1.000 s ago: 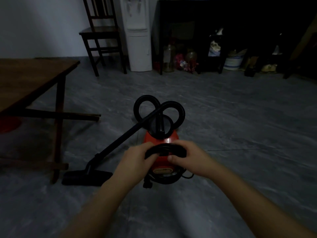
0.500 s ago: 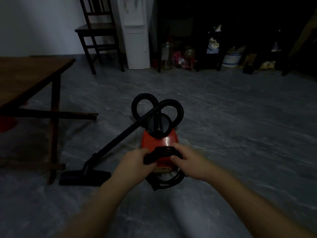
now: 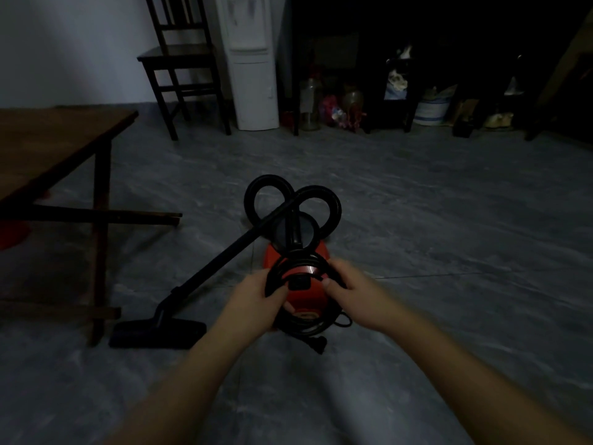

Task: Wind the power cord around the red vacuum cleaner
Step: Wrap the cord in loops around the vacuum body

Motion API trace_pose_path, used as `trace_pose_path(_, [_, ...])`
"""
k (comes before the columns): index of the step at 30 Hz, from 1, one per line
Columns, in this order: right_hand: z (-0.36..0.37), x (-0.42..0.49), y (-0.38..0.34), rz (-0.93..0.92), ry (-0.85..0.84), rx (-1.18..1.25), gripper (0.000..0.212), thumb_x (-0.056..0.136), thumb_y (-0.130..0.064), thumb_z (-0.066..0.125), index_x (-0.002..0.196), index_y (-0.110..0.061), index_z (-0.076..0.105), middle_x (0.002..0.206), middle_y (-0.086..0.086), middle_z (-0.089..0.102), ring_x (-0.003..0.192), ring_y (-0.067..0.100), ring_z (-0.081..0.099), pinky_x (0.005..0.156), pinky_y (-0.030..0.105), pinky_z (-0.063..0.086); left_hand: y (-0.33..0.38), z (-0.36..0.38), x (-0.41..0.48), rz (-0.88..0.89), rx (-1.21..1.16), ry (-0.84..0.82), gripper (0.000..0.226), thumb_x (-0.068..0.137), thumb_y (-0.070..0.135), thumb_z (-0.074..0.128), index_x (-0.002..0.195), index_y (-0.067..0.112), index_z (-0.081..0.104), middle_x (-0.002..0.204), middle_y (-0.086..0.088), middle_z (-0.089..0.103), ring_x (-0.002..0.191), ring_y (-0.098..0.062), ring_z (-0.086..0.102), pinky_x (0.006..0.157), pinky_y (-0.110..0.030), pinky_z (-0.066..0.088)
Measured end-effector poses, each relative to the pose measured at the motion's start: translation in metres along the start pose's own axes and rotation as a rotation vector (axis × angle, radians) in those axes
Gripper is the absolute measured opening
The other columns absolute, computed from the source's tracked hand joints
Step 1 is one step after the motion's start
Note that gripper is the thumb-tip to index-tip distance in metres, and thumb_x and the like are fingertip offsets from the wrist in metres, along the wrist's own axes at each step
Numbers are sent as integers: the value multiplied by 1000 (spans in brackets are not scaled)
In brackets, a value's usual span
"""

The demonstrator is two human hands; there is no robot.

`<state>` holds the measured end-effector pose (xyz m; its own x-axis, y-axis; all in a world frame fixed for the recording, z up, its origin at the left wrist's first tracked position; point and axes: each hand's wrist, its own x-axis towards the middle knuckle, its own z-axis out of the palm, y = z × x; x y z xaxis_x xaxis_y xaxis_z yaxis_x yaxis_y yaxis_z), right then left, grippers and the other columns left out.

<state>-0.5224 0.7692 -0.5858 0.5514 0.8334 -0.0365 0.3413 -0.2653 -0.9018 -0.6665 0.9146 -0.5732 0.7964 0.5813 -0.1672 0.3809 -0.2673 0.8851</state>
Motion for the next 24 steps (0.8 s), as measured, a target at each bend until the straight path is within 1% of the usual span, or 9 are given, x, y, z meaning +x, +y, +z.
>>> trace_pose_path(2, [1, -3, -1, 9, -19, -50, 29, 102, -14, 49, 129, -22, 57, 108, -19, 60, 101, -4, 58, 86, 8, 45, -6, 2, 0, 62, 160, 33, 10, 93, 20, 61, 102, 20, 63, 87, -1, 72, 76, -15, 70, 67, -32, 61])
trace_pose_path(5, [1, -4, 0, 5, -75, -123, 29, 101, -16, 49, 126, -24, 60, 112, -11, 66, 105, 3, 62, 92, 22, 50, -10, 3, -1, 168, 302, 81, 19, 87, 25, 68, 105, 25, 60, 82, 12, 64, 74, 1, 62, 62, -6, 44])
trace_pose_path(9, [-2, -7, -4, 22, -134, -173, 22, 99, -20, 50, 116, -24, 64, 107, -6, 69, 100, 11, 66, 91, 35, 54, -6, 1, -4, 208, 381, 97, 33, 80, 35, 75, 101, 33, 50, 70, 15, 60, 62, 4, 57, 54, -10, 40])
trace_pose_path(12, [-5, -8, -7, 43, -154, -174, 21, 99, -20, 50, 113, -23, 65, 105, -1, 71, 98, 15, 67, 91, 39, 56, -3, -1, -6, 237, 484, 182, 55, 74, 50, 74, 119, 37, 44, 83, 13, 66, 75, -6, 63, 68, -27, 53])
trace_pose_path(14, [-5, -9, -8, 42, -163, -182, 17, 99, -17, 51, 106, -24, 65, 97, -6, 69, 92, 12, 66, 86, 34, 55, -2, 0, -8, 277, 519, 189, 62, 74, 54, 71, 126, 39, 41, 89, 13, 68, 82, -11, 67, 73, -34, 55])
trace_pose_path(17, [-3, -12, -12, 22, -182, -198, 22, 98, -13, 53, 113, -22, 66, 90, -14, 65, 83, 2, 61, 76, 18, 46, -4, 4, -10, 349, 653, 87, 38, 85, 44, 65, 118, 37, 48, 88, 10, 67, 82, -14, 67, 67, -31, 51])
trace_pose_path(20, [0, -12, -13, 2, -151, -120, 21, 96, -10, 55, 112, -12, 69, 85, -1, 66, 76, 8, 60, 73, 28, 48, -6, 6, -8, 349, 633, 62, 11, 93, 32, 57, 102, 26, 55, 87, 1, 70, 80, -20, 68, 66, -35, 53])
trace_pose_path(22, [-1, -11, -14, -10, -103, -63, 18, 96, -12, 57, 108, -14, 70, 87, 7, 68, 77, 12, 62, 74, 35, 52, -4, 5, -5, 317, 575, 89, 11, 95, 28, 54, 100, 19, 57, 85, -3, 70, 78, -21, 67, 69, -40, 55])
trace_pose_path(24, [-4, -9, -15, -1, -65, -10, 17, 97, -16, 58, 108, -19, 71, 97, 3, 72, 87, 11, 67, 81, 32, 55, 0, 4, -4, 291, 498, 124, 12, 97, 26, 53, 98, 16, 58, 81, -2, 69, 74, -18, 66, 68, -40, 55])
